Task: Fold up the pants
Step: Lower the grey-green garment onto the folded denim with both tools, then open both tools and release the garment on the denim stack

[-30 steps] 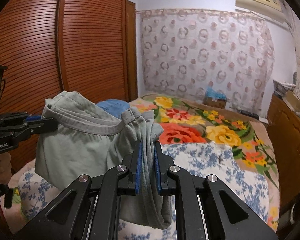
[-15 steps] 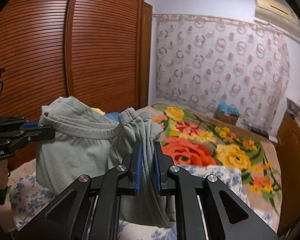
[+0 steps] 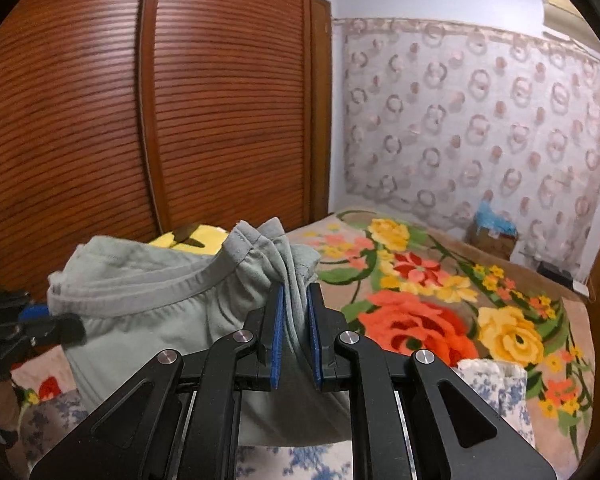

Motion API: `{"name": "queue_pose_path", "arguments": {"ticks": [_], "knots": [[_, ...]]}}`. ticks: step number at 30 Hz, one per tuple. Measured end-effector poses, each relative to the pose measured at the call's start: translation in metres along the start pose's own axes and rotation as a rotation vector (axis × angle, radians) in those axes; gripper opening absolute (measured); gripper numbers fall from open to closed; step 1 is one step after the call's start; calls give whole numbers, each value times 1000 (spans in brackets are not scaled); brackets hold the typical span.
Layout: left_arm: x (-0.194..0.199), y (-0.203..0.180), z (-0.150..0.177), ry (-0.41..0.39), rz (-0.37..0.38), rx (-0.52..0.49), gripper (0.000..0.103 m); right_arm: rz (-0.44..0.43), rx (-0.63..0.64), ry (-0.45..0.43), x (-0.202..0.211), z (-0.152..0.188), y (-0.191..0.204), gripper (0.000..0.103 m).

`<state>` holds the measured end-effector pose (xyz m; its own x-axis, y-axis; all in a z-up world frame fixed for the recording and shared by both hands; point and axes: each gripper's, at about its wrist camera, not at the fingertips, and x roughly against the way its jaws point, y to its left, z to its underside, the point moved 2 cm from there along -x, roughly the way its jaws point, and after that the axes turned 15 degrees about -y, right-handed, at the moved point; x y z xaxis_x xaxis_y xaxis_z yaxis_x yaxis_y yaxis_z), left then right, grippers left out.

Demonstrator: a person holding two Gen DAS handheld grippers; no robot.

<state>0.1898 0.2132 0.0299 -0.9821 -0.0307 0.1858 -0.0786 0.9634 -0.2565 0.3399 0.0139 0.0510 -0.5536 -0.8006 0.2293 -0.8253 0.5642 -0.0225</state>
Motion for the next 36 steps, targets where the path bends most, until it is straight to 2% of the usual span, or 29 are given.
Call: {"name": "queue_pose_path", "arguments": {"ticks": [8, 13, 17, 20, 22, 24, 29, 32, 34, 36], "knots": [[1, 31, 20, 26, -53, 58, 12, -67, 65, 35, -61, 6, 24, 9], [4, 37, 28, 47, -78, 65, 12, -127, 84, 52, -91, 9, 42, 9], [4, 41, 36, 78, -100, 71, 12, -141, 94, 77, -107, 17, 52, 9], [6, 41, 37, 90, -115, 69, 14, -139, 73, 90, -110, 20, 50, 11], [10, 41, 37, 84, -98, 85, 17, -134, 55, 98, -110, 20, 47, 19], [13, 39, 32, 79, -99, 89, 19, -124, 40, 97, -108, 18, 42, 32], [25, 35, 20, 43, -124, 41, 27, -105, 12, 62, -91, 6, 31, 35], [27, 33, 13, 29, -125, 7, 37, -126, -1, 63, -80, 7, 26, 35], [22, 32, 12, 42, -120, -12, 43, -138, 0, 82, -75, 14, 24, 35], [14, 31, 14, 72, -108, -24, 43, -147, -3, 101, -72, 22, 23, 35]]}}
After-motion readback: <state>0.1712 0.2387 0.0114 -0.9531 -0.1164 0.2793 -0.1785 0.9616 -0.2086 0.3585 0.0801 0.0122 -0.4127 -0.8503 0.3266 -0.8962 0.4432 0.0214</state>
